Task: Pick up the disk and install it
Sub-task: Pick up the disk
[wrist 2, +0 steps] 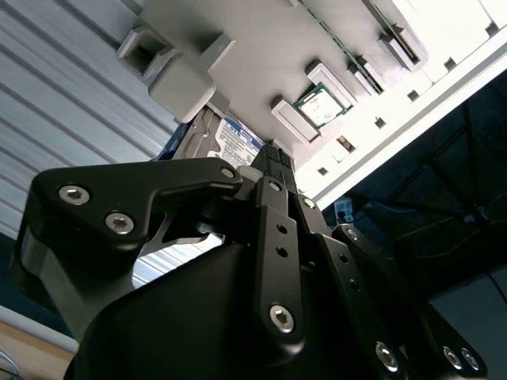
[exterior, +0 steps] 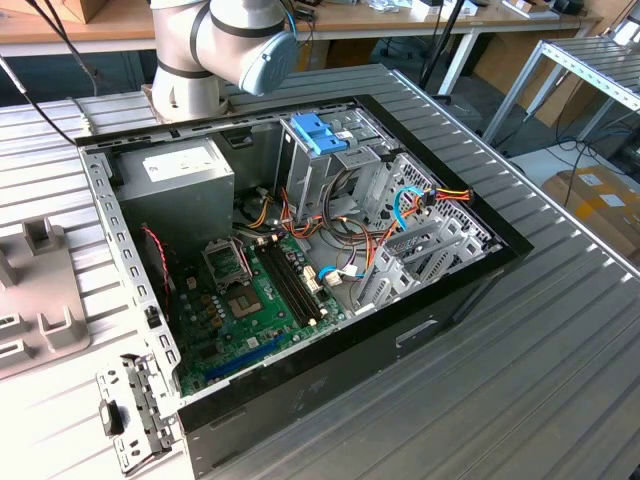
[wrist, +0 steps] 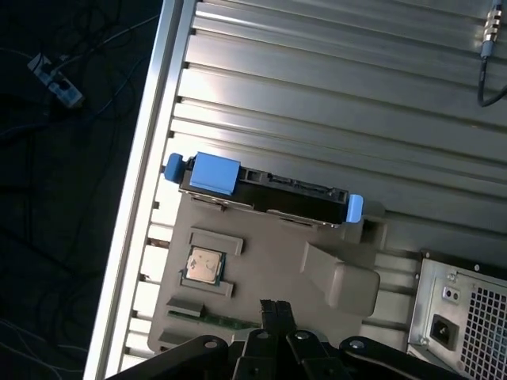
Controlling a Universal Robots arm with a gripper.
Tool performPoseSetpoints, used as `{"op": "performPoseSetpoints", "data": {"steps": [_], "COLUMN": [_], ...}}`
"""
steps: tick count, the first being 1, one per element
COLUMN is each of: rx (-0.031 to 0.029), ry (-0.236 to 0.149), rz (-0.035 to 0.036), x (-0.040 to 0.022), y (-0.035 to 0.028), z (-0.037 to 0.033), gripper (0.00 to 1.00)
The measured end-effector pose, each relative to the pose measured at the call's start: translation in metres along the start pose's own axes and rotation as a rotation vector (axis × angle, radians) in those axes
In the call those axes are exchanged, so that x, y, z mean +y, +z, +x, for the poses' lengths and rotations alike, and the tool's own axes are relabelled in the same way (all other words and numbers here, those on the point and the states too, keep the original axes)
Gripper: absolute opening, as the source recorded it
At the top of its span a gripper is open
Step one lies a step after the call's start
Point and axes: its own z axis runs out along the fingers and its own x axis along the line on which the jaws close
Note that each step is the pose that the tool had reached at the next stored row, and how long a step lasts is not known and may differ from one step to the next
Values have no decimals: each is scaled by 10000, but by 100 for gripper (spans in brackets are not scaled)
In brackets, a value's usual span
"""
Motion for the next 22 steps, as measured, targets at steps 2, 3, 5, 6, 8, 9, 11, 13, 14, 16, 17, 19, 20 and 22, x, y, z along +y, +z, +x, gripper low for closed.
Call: {"op": "performPoseSetpoints", "data": {"steps": [2,3,5,6,8,9,11,13,14,16,17,19,20,22], "rx": [2,4,7,8,11,12,14,18,19,20,22,26,27,29], "ry": [-65,-109,-165,-191,-243,-270,-334,-400,-426,-475,-506,-579,-609,-663], "rz": [-2,-3,-4,-5,-6,-7,-8,-10,-11,-12,-13,-14,-15,-16], "x": [0,0,0,0,0,0,0,0,0,0,0,0,0,0], "y": [0,0,0,0,0,0,0,0,0,0,0,0,0,0], "z": [0,0,0,0,0,0,0,0,0,0,0,0,0,0], "gripper": [11,11,11,11,11,11,11,11,11,11,11,11,11,11]}}
